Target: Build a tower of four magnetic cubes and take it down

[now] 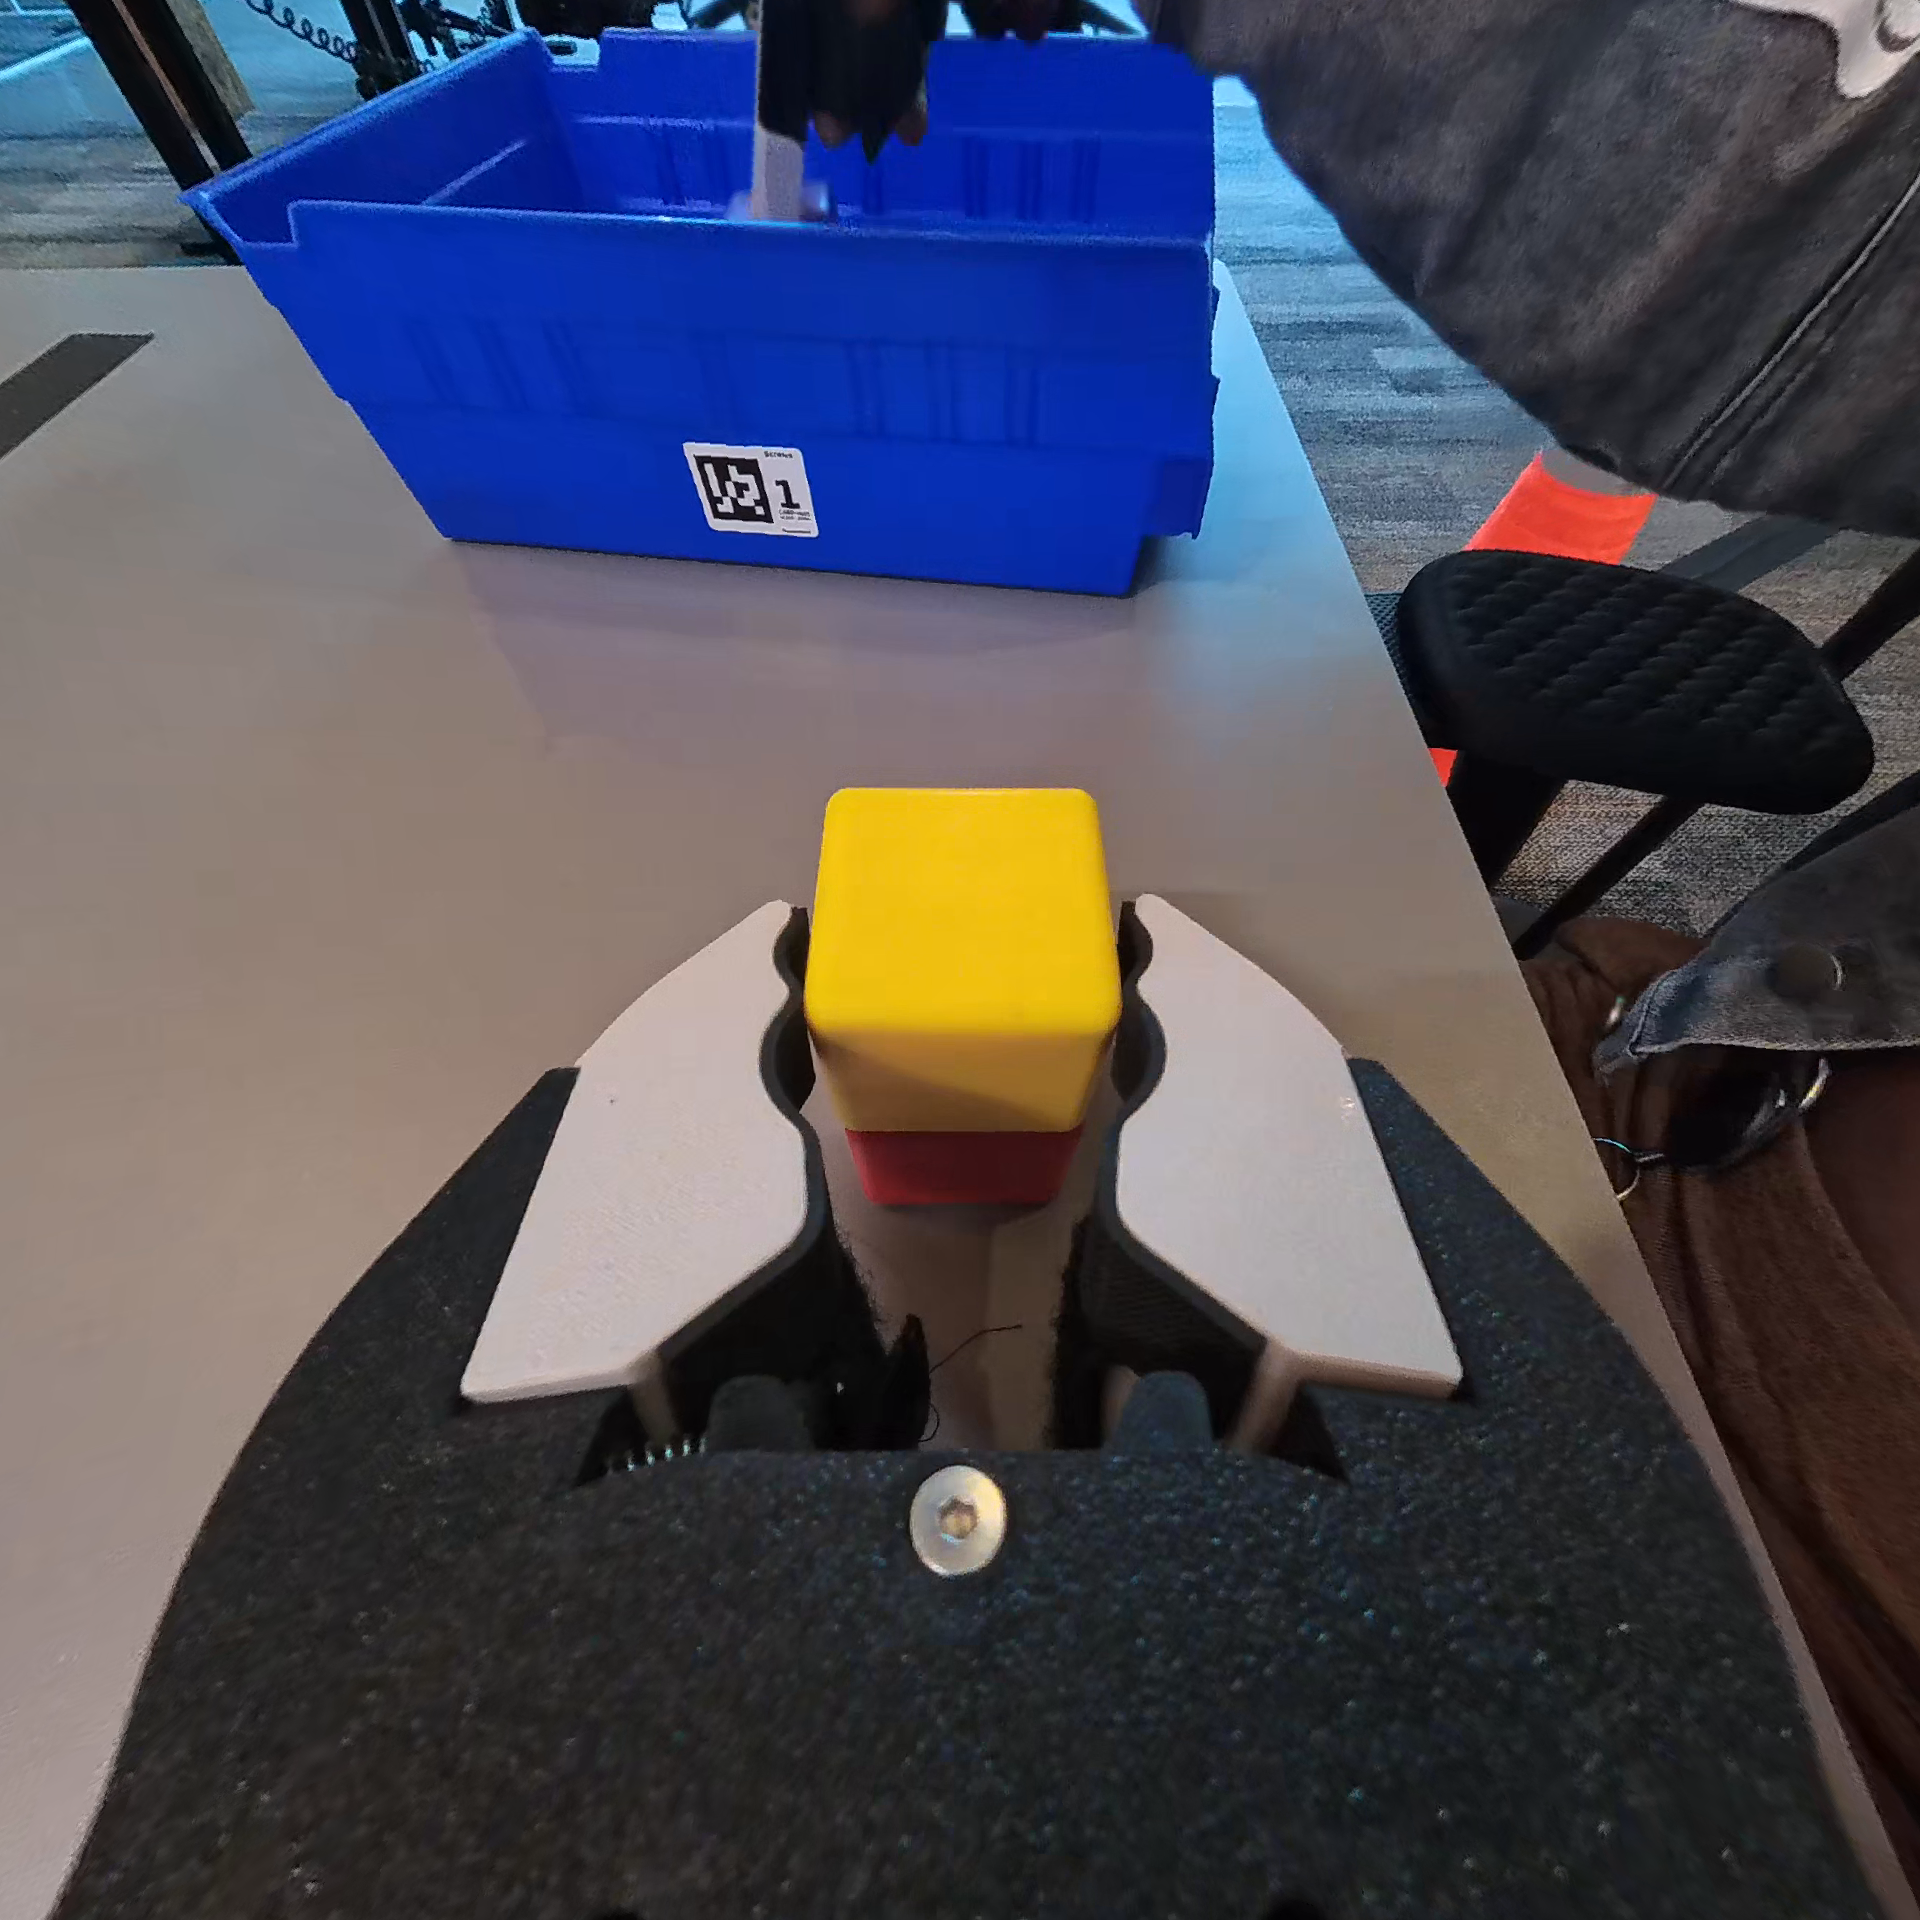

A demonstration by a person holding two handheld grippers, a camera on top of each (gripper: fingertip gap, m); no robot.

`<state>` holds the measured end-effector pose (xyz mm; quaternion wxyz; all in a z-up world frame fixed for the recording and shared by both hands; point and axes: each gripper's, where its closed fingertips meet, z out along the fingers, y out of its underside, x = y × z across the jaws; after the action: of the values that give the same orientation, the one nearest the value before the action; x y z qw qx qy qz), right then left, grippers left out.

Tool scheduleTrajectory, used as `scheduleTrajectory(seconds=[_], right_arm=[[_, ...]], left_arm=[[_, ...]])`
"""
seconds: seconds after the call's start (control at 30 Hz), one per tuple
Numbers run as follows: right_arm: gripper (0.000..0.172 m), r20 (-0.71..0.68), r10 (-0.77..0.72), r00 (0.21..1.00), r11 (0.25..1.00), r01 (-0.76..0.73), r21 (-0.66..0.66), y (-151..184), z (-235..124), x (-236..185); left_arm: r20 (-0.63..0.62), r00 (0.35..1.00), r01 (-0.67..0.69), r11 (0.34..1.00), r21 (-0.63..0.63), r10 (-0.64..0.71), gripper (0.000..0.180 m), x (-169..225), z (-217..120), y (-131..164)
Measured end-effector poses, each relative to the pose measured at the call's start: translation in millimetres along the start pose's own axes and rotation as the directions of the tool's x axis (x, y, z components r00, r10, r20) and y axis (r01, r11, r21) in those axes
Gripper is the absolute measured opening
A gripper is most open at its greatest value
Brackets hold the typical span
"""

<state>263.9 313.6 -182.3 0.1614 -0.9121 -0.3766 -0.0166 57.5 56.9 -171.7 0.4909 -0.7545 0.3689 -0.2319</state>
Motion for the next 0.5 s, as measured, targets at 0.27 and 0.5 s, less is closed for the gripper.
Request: scheduleTrajectory(seconds=[0.27,0.5], right_arm=[[0.046,0.003,0.02,1.0,1.0,-0.02,-0.01,10.1,16.8,-0.2],[0.069,0.048,0.01,0.999,0.99,-0.017,0.143,-4.4,-7.1,-12.7]], left_arm=[[0.003,1.0,0.0,1.0,0.017,-0.001,0.064,-0.8,-0.6,-1.4],[0.021,1.0,0.021,0.999,0.03,-0.022,0.091,-5.0,-6.6,-2.9]])
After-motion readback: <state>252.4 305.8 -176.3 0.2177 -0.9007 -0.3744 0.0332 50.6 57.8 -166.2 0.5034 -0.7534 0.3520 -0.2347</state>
